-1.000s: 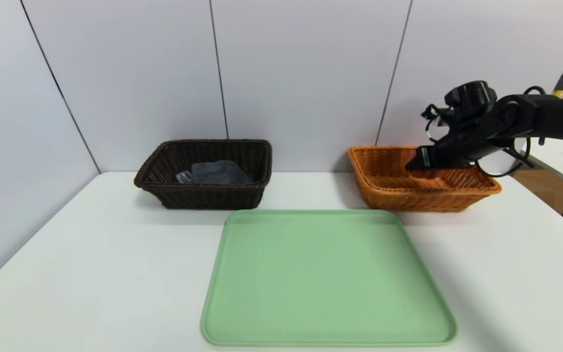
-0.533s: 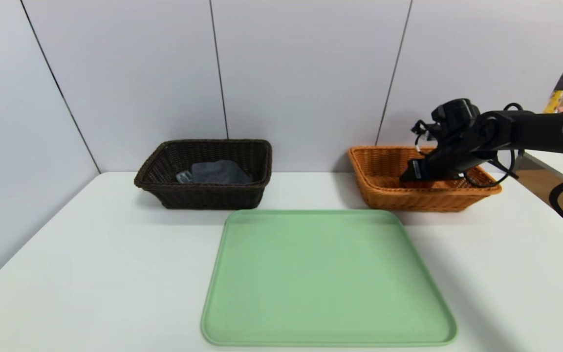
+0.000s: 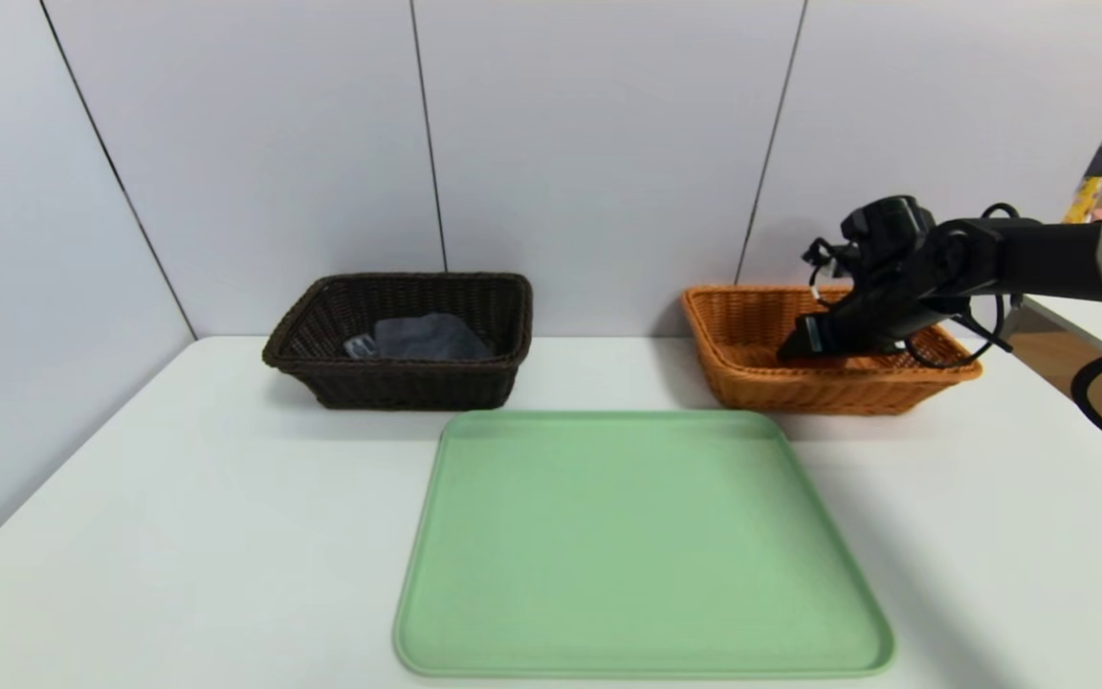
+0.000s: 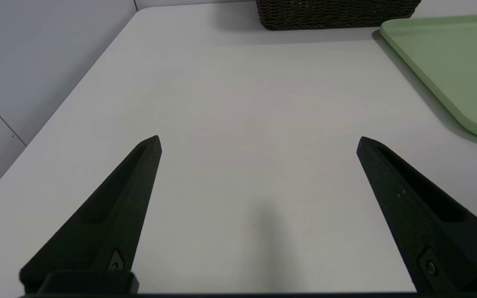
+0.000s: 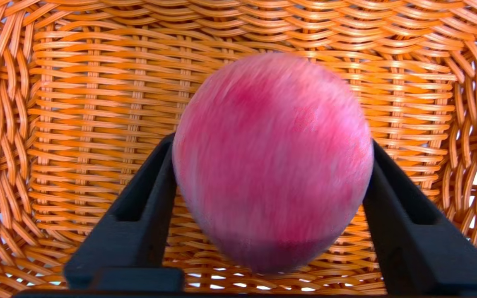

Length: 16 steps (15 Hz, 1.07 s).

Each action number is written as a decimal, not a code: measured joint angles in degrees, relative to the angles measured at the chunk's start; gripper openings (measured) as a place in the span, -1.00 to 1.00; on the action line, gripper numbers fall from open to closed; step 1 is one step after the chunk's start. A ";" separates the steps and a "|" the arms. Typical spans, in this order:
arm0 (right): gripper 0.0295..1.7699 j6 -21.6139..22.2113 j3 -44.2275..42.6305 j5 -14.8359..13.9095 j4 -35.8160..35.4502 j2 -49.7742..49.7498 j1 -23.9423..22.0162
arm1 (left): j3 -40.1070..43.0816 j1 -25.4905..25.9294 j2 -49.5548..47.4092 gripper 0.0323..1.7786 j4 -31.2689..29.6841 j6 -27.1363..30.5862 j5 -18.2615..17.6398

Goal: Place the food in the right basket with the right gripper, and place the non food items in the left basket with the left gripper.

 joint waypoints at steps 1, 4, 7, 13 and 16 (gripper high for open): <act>0.57 0.07 0.00 0.00 0.06 -0.22 0.09 | 0.00 0.00 0.00 0.90 0.00 0.00 0.00; 0.68 0.07 0.02 0.02 0.24 -1.57 0.20 | 0.00 0.00 0.00 0.90 0.00 0.00 0.02; 0.76 0.11 0.59 0.07 0.72 -5.71 0.23 | 0.00 0.00 0.00 0.90 0.00 -0.02 0.02; 0.85 0.02 11.30 0.09 5.84 -24.37 0.12 | 0.00 0.00 0.00 0.90 0.00 -0.02 0.02; 0.88 -0.17 22.95 0.16 6.14 -37.79 -0.02 | 0.00 0.00 0.00 0.90 0.00 -0.02 0.02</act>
